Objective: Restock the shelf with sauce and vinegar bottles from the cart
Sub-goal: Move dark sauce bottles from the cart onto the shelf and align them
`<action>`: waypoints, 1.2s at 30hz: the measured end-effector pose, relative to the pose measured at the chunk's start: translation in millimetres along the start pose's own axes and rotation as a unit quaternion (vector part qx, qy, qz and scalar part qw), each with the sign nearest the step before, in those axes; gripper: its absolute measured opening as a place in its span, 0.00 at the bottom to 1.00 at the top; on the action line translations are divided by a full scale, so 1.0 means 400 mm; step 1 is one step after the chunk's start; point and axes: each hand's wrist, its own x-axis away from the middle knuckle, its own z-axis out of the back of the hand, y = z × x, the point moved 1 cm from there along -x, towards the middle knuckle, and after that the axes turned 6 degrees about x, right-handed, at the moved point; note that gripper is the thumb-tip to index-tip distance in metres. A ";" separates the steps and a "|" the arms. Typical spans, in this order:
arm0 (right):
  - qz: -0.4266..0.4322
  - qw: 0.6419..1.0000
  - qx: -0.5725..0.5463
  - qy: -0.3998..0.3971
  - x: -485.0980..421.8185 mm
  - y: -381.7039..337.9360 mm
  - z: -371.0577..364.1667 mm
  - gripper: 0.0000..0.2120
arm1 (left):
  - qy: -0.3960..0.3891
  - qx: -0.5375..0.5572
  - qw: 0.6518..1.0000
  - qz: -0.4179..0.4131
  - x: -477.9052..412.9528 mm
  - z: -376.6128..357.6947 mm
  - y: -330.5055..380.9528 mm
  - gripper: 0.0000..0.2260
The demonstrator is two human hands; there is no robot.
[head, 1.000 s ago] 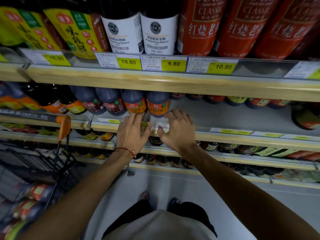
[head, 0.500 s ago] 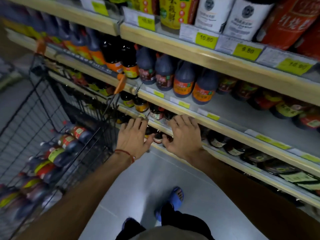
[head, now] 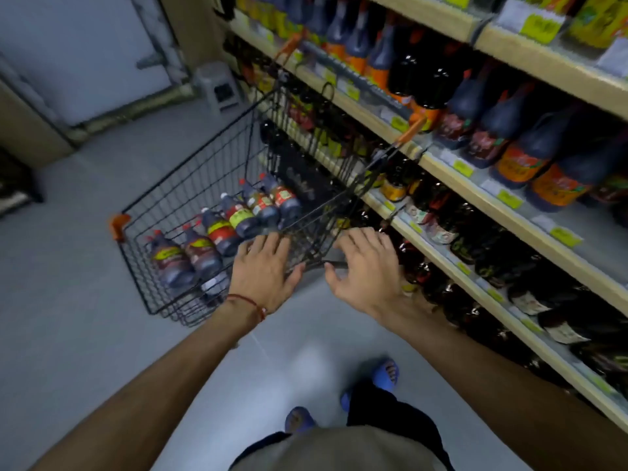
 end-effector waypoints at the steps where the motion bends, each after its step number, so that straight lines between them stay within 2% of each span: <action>1: 0.012 1.000 -0.007 -0.004 -0.005 -0.042 -0.005 0.17 | 0.003 -0.002 1.000 0.013 0.029 0.007 -0.034 0.27; 10: 0.104 0.991 -0.080 -0.003 -0.116 -0.294 -0.074 0.17 | 0.021 0.008 0.992 0.124 0.171 0.021 -0.264 0.25; 18: 0.142 0.980 -0.137 -0.021 -0.326 -0.414 -0.240 0.15 | 0.000 0.024 0.974 0.227 0.134 -0.049 -0.472 0.22; 27: 0.209 0.955 -0.144 -0.154 -0.620 -0.500 -0.447 0.15 | -0.092 0.062 0.934 0.338 -0.024 -0.161 -0.648 0.21; 33: 0.213 0.941 -0.154 -0.213 -0.716 -0.554 -0.560 0.16 | -0.090 0.091 0.908 0.400 -0.078 -0.229 -0.720 0.19; 36: 0.215 0.939 -0.156 -0.216 -0.726 -0.568 -0.603 0.16 | -0.111 0.118 0.886 0.434 -0.077 -0.278 -0.756 0.18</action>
